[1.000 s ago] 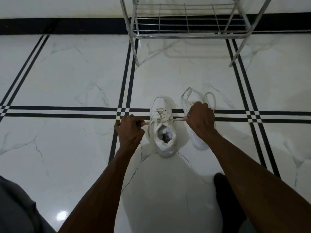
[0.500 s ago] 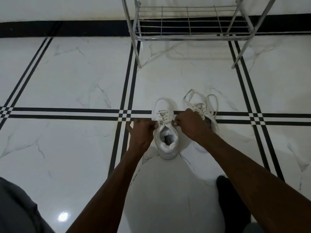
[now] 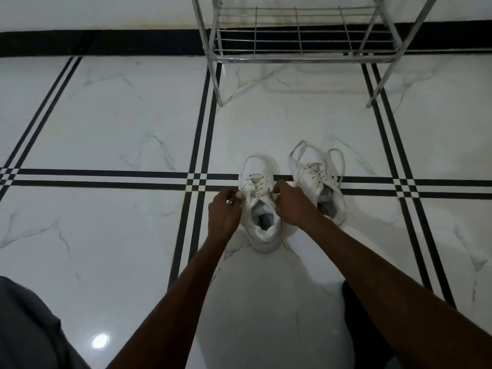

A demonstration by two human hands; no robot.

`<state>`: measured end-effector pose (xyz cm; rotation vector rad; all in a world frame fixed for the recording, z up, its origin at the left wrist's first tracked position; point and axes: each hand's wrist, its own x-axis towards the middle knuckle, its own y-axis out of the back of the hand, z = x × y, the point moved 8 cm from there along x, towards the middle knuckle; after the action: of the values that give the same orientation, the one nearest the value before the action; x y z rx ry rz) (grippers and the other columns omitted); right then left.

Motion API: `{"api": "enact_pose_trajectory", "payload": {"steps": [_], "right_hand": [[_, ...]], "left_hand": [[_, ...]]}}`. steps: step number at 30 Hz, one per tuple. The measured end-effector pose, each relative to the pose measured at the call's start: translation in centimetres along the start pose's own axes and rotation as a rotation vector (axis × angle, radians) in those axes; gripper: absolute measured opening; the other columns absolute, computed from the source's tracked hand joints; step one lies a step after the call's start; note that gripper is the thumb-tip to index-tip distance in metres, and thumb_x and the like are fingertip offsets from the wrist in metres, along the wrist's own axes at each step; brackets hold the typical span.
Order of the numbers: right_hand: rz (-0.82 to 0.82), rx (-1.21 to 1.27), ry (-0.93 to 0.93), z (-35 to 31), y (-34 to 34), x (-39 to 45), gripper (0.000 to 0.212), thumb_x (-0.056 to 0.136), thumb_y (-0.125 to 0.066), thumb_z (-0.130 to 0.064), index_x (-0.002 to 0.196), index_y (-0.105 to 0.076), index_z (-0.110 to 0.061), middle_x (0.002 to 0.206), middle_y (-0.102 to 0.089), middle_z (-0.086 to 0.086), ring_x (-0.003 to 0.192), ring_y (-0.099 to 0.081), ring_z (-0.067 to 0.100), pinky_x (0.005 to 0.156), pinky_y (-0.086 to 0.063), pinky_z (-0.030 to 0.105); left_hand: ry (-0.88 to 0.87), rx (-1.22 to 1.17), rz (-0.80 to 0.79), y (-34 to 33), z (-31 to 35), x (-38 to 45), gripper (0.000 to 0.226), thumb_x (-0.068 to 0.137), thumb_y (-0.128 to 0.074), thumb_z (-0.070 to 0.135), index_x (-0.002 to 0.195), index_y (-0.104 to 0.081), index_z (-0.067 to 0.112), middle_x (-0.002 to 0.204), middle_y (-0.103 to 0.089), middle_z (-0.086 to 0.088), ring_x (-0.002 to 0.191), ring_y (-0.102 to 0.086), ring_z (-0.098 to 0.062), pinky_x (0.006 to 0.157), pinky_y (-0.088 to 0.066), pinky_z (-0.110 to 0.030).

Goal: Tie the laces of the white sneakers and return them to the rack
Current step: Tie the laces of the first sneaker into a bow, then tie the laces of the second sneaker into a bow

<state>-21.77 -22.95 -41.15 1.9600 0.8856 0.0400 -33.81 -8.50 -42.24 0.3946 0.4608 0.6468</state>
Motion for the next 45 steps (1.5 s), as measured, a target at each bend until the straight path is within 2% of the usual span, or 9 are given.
{"api": "enact_pose_trajectory", "payload": {"steps": [5,11,16,19,22,25,35,39,45], "right_hand": [[-0.039,0.317,-0.12,-1.7,-1.2,0.4,0.028,0.097,-0.05,-0.01,0.124,-0.056,-0.011,0.121,-0.066,0.013,0.11,-0.062,0.03,0.089,-0.049,0.038],[-0.114,0.378,-0.124,-3.3,-2.6,0.7,0.028,0.099,-0.048,-0.018,0.124,-0.058,-0.015,0.124,-0.065,0.008,0.112,-0.061,0.025,0.084,-0.045,0.029],[0.432,0.331,-0.105,-0.2,6.6,-1.2,0.012,0.085,-0.064,-0.002,0.084,-0.072,-0.01,0.082,-0.073,-0.001,0.077,-0.068,0.014,0.063,-0.049,0.013],[0.619,0.199,-0.171,3.4,11.4,-3.1,0.006,0.081,-0.069,-0.007,0.079,-0.073,-0.01,0.084,-0.077,0.005,0.08,-0.071,0.02,0.069,-0.048,0.018],[0.499,0.073,-0.301,8.6,12.8,-3.5,0.014,0.082,-0.075,-0.019,0.087,-0.075,-0.006,0.097,-0.077,0.012,0.096,-0.071,0.03,0.081,-0.049,0.027],[0.165,0.182,-0.326,12.3,10.3,-3.4,0.043,0.077,-0.08,-0.04,0.099,-0.075,-0.002,0.104,-0.075,0.018,0.101,-0.07,0.035,0.089,-0.054,0.041],[0.129,0.207,-0.115,8.9,6.9,-2.2,0.038,0.075,-0.08,-0.01,0.113,-0.075,-0.008,0.109,-0.077,0.009,0.1,-0.072,0.024,0.087,-0.056,0.034],[0.025,0.358,-0.172,8.2,5.8,-2.2,0.045,0.073,-0.086,-0.027,0.111,-0.074,-0.008,0.107,-0.074,0.013,0.099,-0.072,0.027,0.083,-0.062,0.043],[0.103,0.711,-0.303,7.1,5.6,-1.7,0.032,0.086,-0.076,-0.036,0.105,-0.076,-0.011,0.102,-0.076,0.012,0.093,-0.071,0.021,0.07,-0.06,0.029]], "left_hand": [[0.105,-0.207,0.038,1.0,-1.3,0.6,0.031,0.098,-0.056,0.046,0.117,-0.069,0.024,0.118,-0.073,-0.003,0.113,-0.067,-0.022,0.099,-0.057,-0.049],[0.052,-0.077,0.119,4.3,-0.6,1.6,0.037,0.104,-0.051,0.037,0.128,-0.067,0.014,0.121,-0.072,-0.005,0.111,-0.066,-0.021,0.096,-0.052,-0.036],[-0.27,0.163,0.318,3.4,6.1,1.1,0.026,0.1,-0.054,0.036,0.11,-0.067,0.016,0.108,-0.071,-0.003,0.106,-0.063,-0.024,0.096,-0.047,-0.035],[-0.306,0.033,0.136,-1.4,9.6,0.3,0.017,0.1,-0.058,0.026,0.097,-0.068,0.013,0.09,-0.071,0.0,0.088,-0.066,-0.019,0.078,-0.05,-0.027],[-0.237,0.015,-0.126,-7.5,10.1,-0.4,0.02,0.096,-0.068,0.026,0.102,-0.075,0.007,0.092,-0.076,0.0,0.085,-0.071,-0.015,0.068,-0.044,-0.005],[-0.19,0.07,-0.32,-12.6,8.9,-1.3,0.037,0.091,-0.074,0.03,0.121,-0.071,0.008,0.117,-0.073,-0.006,0.102,-0.07,-0.016,0.081,-0.048,-0.014],[-0.163,0.036,-0.157,-9.6,7.8,0.8,0.035,0.096,-0.066,0.046,0.118,-0.072,0.019,0.092,-0.075,-0.003,0.084,-0.071,-0.016,0.077,-0.055,-0.03],[-0.127,0.04,-0.146,-8.2,6.9,1.3,0.039,0.087,-0.074,0.053,0.101,-0.079,0.017,0.071,-0.069,0.007,0.062,-0.061,-0.003,0.055,-0.039,-0.01],[-0.153,0.021,-0.098,-7.4,6.7,1.1,0.027,0.083,-0.083,0.034,0.087,-0.08,0.008,0.081,-0.079,-0.007,0.08,-0.075,-0.021,0.071,-0.057,-0.034]]}}
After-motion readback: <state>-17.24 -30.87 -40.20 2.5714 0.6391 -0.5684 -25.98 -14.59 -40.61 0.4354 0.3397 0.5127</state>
